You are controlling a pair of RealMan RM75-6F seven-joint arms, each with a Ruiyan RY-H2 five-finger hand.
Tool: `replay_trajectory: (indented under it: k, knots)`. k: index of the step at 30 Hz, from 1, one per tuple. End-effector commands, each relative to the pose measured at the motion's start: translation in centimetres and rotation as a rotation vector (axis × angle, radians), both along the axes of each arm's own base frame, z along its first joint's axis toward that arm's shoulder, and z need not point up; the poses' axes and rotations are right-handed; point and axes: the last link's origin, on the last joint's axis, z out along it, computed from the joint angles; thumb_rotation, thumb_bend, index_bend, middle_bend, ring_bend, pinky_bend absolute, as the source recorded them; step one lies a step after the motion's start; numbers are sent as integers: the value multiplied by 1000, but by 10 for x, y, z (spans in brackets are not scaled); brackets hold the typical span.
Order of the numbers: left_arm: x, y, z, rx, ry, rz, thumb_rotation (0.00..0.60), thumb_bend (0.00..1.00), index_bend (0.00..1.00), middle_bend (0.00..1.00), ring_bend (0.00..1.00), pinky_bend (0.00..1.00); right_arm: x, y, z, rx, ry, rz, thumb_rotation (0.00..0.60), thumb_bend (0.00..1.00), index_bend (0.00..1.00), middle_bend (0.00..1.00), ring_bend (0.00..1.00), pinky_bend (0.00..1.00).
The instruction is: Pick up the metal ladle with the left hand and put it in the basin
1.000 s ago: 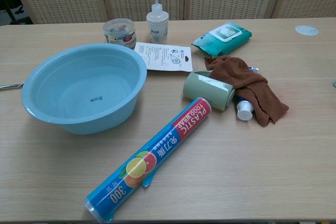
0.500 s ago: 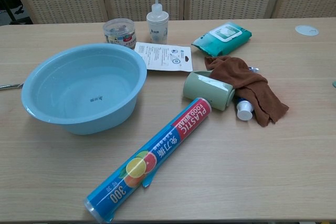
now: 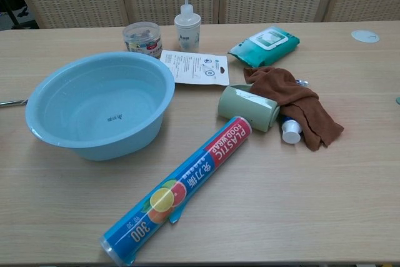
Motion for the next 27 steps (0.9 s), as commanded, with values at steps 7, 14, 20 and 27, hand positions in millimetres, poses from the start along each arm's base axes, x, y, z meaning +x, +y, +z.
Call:
replay_trajectory:
  k: [7,14,20,27]
  knots:
    - [-1,0,-16,30,-41,5,600,354,379,932,804,838,-2,0,0,5,4,-10,600,0,0,0,0,0]
    - [-9,-5,-23,15,-48,26,600,359,383,932,803,838,-3,-1,-3,18,6,-16,600,0,0,0,0,0]
    - [-9,-7,-32,24,-43,16,600,359,389,932,803,838,-3,-2,-3,21,-5,-22,600,0,0,0,0,0]
    - [-8,-4,-36,18,-30,9,600,359,389,932,803,838,-4,-2,-2,21,-9,-25,600,0,0,0,0,0]
